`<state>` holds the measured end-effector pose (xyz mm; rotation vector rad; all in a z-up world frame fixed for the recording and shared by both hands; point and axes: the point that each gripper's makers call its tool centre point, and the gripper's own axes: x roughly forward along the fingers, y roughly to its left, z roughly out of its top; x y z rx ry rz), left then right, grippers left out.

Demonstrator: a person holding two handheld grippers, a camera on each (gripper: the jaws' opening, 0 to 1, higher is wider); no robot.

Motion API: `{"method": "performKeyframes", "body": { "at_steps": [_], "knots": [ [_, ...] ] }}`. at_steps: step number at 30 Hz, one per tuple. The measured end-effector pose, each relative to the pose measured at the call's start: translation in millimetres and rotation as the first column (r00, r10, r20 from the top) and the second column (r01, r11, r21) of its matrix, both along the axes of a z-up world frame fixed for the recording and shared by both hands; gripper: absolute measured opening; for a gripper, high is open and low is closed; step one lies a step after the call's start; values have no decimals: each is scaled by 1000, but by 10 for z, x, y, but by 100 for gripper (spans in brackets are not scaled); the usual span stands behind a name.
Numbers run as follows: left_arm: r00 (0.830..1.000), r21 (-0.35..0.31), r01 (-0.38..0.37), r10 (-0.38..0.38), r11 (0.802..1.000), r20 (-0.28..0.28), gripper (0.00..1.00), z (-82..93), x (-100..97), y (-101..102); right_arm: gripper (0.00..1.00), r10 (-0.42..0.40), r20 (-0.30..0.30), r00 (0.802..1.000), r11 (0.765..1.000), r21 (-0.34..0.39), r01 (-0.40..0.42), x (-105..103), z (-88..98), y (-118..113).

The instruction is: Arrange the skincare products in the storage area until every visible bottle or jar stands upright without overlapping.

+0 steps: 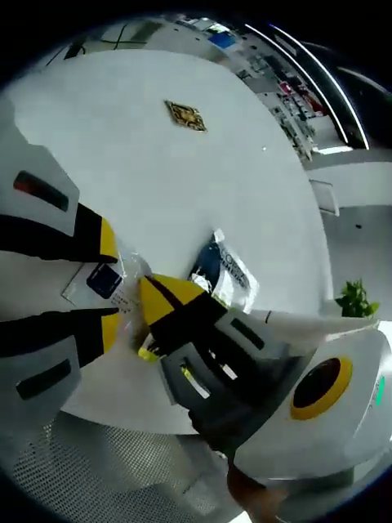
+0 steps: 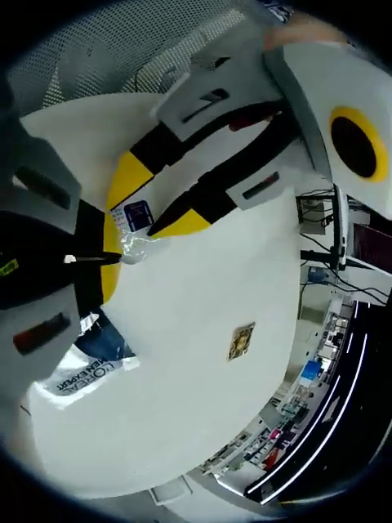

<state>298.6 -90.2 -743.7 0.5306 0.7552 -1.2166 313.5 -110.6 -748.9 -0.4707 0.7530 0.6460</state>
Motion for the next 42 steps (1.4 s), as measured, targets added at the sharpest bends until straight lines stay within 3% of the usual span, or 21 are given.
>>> {"method": "performKeyframes", "body": {
  "at_steps": [6,12,15,24,29,42],
  "knots": [
    [1000,11,5,-5,1000,2,19,-13,11,-1,3,2,13,1000,1000,-1,-2,6,7,-2],
    [1000,13,4,-4,1000,-3,19,-22,9,-1,14,-23,54,998,1000,20,22,11,83,-57],
    [1000,15,1,-1,1000,-4,19,-25,8,-1,14,-13,55,998,1000,14,12,-28,118,-52],
    [1000,19,-8,8,1000,-6,19,-22,1,0,28,-10,83,996,1000,8,9,-175,264,-85],
    [1000,23,-8,8,1000,0,19,-10,2,-2,29,-21,86,996,1000,18,19,-237,322,-134],
    [999,-4,-43,43,999,23,26,224,17,68,41,-99,92,991,994,50,95,-385,489,-289]
  ]
}}
